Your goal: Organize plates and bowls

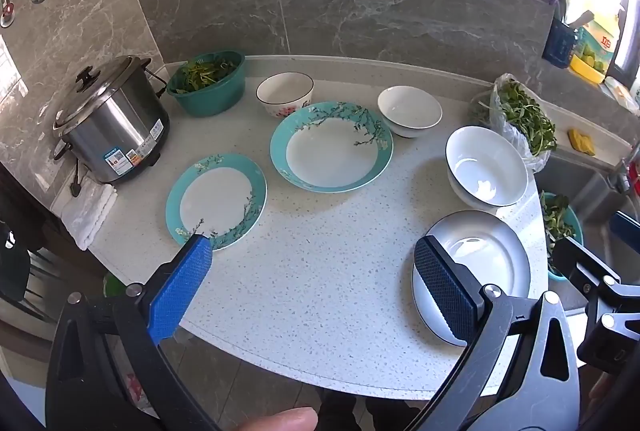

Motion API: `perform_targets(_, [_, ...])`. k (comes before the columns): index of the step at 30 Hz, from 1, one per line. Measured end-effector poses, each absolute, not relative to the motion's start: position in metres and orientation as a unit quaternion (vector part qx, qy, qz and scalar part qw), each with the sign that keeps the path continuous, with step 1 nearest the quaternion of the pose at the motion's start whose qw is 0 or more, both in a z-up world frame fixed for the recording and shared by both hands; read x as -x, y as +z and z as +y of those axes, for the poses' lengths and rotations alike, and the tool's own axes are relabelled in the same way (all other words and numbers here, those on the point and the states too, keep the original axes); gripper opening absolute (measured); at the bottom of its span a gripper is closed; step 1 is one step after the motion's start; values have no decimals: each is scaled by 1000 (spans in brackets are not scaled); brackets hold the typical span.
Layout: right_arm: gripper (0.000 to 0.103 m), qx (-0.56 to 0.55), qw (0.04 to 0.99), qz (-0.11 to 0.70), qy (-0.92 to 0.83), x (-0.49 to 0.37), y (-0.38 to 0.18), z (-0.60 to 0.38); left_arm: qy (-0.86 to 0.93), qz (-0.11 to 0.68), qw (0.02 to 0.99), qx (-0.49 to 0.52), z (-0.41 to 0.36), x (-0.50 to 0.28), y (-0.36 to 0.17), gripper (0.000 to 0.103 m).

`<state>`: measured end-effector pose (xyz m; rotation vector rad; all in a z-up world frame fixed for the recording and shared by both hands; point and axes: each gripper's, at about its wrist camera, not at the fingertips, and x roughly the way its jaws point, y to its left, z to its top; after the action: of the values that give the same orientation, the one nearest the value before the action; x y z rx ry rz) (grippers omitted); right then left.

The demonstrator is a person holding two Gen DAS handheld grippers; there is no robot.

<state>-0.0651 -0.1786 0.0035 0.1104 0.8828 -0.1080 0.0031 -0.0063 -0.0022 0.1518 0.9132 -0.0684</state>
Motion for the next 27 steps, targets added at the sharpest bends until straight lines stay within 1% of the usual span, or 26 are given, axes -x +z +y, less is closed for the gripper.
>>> perform_targets(27, [103,-55,900,430,-52,61,1,-177,-35,443,893,-73,-5,-3,-5,103])
